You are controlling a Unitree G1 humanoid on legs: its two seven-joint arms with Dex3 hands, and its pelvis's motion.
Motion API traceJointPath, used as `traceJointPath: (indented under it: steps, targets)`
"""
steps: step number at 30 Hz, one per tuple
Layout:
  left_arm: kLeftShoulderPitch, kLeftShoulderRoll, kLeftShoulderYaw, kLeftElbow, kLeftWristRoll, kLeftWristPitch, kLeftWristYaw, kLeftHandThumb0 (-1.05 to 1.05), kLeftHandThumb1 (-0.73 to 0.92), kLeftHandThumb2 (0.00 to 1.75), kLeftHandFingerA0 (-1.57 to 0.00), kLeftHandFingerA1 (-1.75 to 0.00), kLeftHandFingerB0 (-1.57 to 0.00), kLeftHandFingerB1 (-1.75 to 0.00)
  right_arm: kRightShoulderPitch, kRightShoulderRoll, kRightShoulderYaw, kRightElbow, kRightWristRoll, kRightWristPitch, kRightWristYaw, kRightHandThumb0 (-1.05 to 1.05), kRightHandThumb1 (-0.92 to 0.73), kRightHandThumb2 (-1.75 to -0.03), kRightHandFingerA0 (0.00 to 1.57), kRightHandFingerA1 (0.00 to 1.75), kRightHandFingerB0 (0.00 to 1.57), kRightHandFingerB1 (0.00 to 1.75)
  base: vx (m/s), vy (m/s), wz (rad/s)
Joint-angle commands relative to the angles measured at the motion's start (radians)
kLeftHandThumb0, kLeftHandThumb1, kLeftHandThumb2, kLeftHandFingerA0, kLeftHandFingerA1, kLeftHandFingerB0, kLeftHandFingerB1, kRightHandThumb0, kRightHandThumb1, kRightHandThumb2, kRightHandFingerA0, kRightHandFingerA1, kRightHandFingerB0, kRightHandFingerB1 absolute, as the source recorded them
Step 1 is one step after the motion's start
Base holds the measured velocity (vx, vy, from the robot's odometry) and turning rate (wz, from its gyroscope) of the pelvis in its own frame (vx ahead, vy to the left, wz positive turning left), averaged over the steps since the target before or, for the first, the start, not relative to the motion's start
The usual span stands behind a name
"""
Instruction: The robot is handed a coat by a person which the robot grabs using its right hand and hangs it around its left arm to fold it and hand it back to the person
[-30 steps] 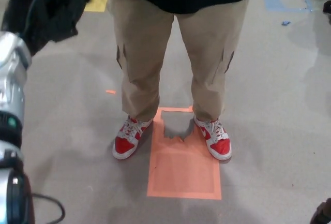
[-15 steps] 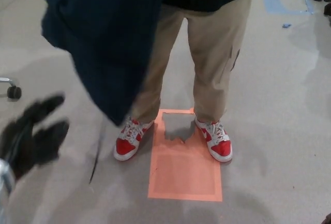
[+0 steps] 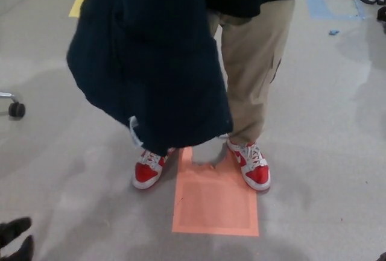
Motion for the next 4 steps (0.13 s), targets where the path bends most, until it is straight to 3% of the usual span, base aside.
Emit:
traceJointPath:
  steps: [1, 4]
  targets:
    - [0.061, 0.072, -0.115, 0.069, 0.14, 0.032, 0.097, -0.7, 0.77, 1.07, -0.04, -0.41, -0.05, -0.41, 0.064, 0.004, 0.009, 0.004, 0.005, -0.02, 0.003, -0.55, -0.6, -0.88, 0.25, 0.45, 0.31, 0.47, 0.0, 0.0, 0.0]
    - [0.086, 0.072, -0.117, 0.077, 0.122, 0.023, 0.078, -0.68, 0.76, 1.07, -0.03, -0.39, -0.04, -0.37, 0.089, 0.001, 0.011, 0.002, 0.006, -0.033, 0.002, -0.52, -0.61, -0.9, 0.29, 0.47, 0.3, 0.47, 0.0, 0.0, 0.0]
